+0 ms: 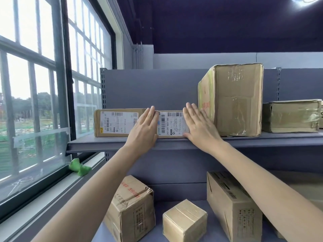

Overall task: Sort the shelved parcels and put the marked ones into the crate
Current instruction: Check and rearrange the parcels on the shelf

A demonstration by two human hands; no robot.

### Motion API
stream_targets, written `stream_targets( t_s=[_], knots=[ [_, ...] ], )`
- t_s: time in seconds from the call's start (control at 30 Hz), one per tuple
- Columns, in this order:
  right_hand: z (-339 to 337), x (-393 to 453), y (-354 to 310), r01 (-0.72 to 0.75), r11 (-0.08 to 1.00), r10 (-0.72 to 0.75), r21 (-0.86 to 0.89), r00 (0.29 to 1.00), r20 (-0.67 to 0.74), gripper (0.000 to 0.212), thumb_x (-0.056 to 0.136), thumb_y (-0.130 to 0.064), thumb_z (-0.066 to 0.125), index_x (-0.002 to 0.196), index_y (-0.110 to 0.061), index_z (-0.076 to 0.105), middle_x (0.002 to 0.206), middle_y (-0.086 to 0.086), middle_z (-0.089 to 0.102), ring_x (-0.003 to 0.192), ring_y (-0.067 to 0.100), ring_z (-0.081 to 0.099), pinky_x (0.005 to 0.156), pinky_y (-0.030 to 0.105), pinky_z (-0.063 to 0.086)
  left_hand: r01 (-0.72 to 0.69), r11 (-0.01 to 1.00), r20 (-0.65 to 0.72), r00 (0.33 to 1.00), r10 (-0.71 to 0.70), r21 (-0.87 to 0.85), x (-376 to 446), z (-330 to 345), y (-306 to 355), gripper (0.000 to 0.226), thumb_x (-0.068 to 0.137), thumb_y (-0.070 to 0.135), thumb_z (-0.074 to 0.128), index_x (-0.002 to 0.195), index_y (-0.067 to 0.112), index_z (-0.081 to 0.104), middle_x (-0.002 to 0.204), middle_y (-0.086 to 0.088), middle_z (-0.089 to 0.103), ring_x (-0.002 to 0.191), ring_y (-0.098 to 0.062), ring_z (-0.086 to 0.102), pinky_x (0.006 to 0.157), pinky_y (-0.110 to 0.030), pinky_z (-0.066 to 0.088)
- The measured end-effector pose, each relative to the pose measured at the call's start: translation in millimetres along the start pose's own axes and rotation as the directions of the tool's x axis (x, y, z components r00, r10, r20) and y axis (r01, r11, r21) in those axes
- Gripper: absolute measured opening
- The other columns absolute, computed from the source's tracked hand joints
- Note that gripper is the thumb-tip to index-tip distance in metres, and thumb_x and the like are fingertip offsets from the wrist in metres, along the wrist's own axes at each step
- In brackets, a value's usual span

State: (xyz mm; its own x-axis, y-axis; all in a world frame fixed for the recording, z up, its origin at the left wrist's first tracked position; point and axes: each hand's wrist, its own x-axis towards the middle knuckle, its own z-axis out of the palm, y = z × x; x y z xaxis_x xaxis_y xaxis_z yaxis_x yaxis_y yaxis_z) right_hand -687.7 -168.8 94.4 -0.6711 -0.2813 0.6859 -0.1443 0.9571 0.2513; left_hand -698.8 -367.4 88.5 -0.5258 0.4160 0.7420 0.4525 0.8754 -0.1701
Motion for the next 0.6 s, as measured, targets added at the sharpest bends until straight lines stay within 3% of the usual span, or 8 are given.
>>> stream_targets(
  t_s=[0.23,0.4,0.6],
  knots=[
    [8,16,4,-0.048,0.996,0.044,0.072,0.997,0.067,0.077,0.095,-0.03,0.046,0.147,-0.006,-0.006,0.157,0.012,-0.009,0.145,0.023,-0.008,0.119,0.036,-0.003,0.008,1.0,0.022,1.0,-0.009,0.03,16,7,0,0.06,0.093,0.01,0.045,0.145,0.001,0.016,0.157,-0.014,0.006,0.146,-0.026,0.004,0.117,-0.03,0.007],
    [15,27,7,-0.076,0.983,0.064,0.165,0.995,0.082,0.064,0.095,-0.002,0.032,0.148,-0.009,-0.004,0.158,0.008,-0.008,0.145,0.02,-0.009,0.119,0.033,-0.002,-0.013,0.994,0.049,0.999,0.007,0.11,25,15,-8,0.056,0.095,0.005,0.037,0.146,-0.001,0.012,0.157,-0.017,0.007,0.146,-0.028,0.005,0.119,-0.033,0.01],
    [17,36,7,-0.106,0.979,0.086,0.175,0.989,0.116,0.068,0.09,0.006,0.03,0.148,-0.009,-0.002,0.158,0.008,-0.006,0.146,0.021,-0.007,0.119,0.035,0.001,-0.051,0.993,0.113,0.993,0.038,0.11,37,10,-12,0.058,0.092,0.0,0.036,0.145,-0.001,0.013,0.156,-0.015,0.009,0.144,-0.023,0.009,0.113,-0.028,0.019]
  ],
)
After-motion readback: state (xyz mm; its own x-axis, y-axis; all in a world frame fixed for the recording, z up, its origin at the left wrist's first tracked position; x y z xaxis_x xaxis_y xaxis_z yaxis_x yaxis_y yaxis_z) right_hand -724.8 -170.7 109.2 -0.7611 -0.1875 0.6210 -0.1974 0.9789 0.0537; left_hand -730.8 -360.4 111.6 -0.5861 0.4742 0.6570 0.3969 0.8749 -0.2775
